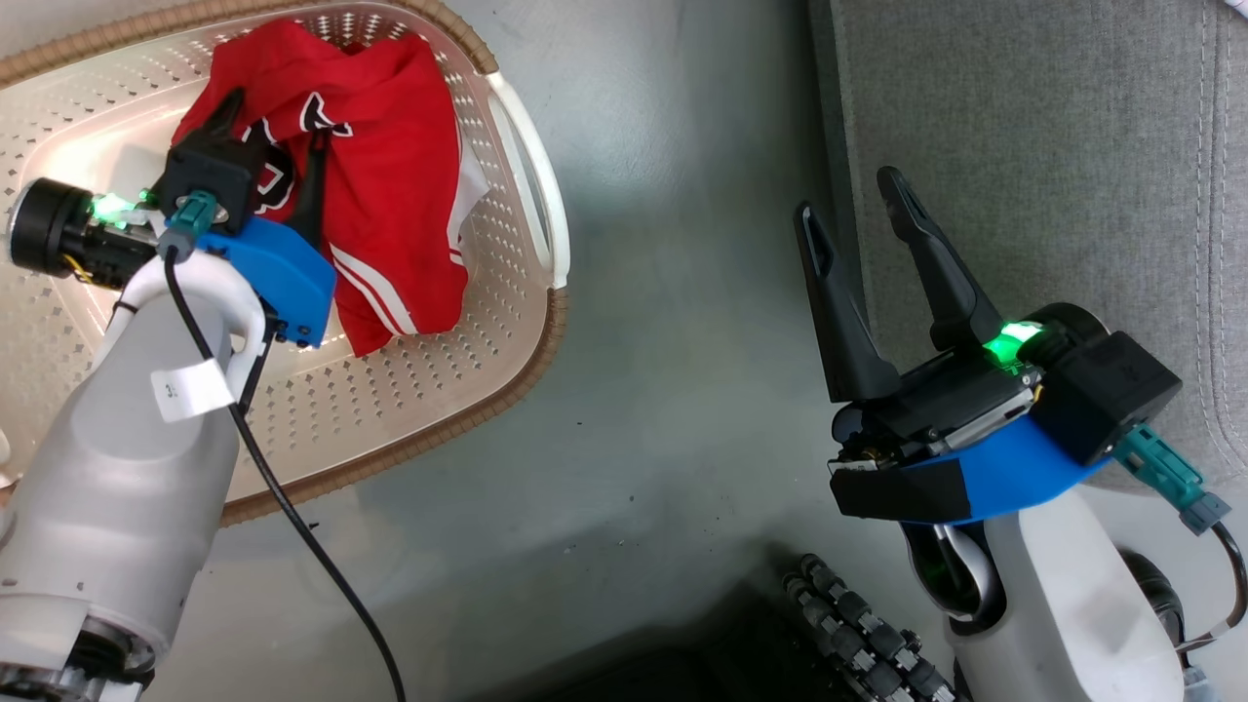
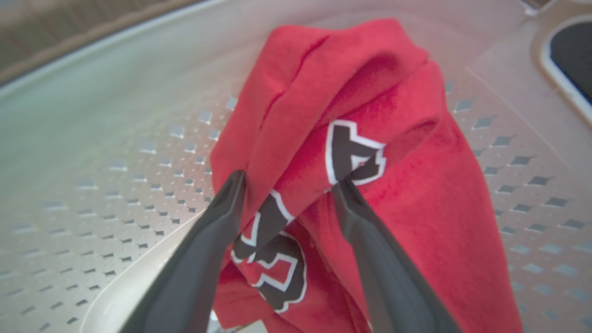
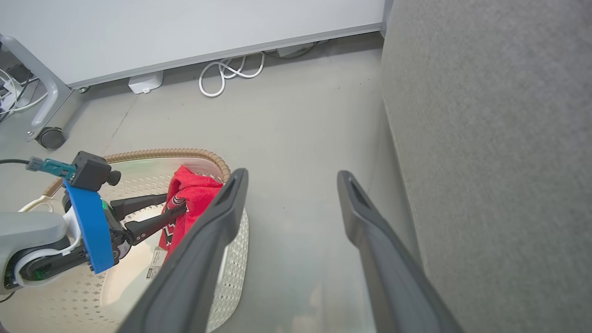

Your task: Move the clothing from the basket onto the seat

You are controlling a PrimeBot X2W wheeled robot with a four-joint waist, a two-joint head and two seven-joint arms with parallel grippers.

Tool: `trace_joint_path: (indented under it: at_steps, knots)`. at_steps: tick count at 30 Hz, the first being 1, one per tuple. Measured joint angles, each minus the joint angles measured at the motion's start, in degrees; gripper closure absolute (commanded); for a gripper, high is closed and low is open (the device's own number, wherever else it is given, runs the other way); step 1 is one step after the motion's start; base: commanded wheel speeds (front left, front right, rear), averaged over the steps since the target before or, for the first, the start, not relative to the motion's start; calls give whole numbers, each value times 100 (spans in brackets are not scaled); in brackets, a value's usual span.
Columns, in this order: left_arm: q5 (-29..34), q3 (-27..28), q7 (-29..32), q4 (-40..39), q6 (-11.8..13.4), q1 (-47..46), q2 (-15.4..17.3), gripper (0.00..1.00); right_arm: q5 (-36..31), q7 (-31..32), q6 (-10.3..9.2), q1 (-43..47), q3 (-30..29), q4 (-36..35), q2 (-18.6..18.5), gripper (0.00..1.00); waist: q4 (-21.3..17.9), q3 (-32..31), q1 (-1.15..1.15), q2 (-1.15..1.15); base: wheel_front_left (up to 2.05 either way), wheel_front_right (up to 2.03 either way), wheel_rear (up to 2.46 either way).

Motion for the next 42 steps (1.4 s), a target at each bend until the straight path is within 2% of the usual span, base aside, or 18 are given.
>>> trace_joint_path:
  at_steps: [7,8,9,10,33,38,42]
  knots:
    - [60,-55,0,151,-73,-158,-74,0,33,-23,0,38,-7,4,0,0,-7,4,0,0,0,0,0]
    - [59,-59,0,167,-90,-165,-80,12,37,-23,0,39,-5,5,0,0,-8,3,0,0,0,0,0]
    - [59,-65,0,199,-94,-169,-91,59,37,-24,0,40,-8,8,0,0,-9,1,0,0,0,0,0]
    - [58,-73,0,233,-104,-169,-100,100,37,-24,0,40,-10,9,0,0,-11,0,0,0,0,0,0]
    - [-100,-12,0,283,-222,-188,-92,100,54,-49,0,-166,138,86,-1,0,-20,-121,0,0,0,0,0]
    - [-181,134,0,114,-218,103,-19,100,102,-81,0,-422,283,230,2,0,-101,-302,0,0,0,0,0]
    - [-300,227,0,-104,-225,558,-162,100,-9,-90,0,-476,249,438,4,0,-105,-615,0,0,0,0,0]
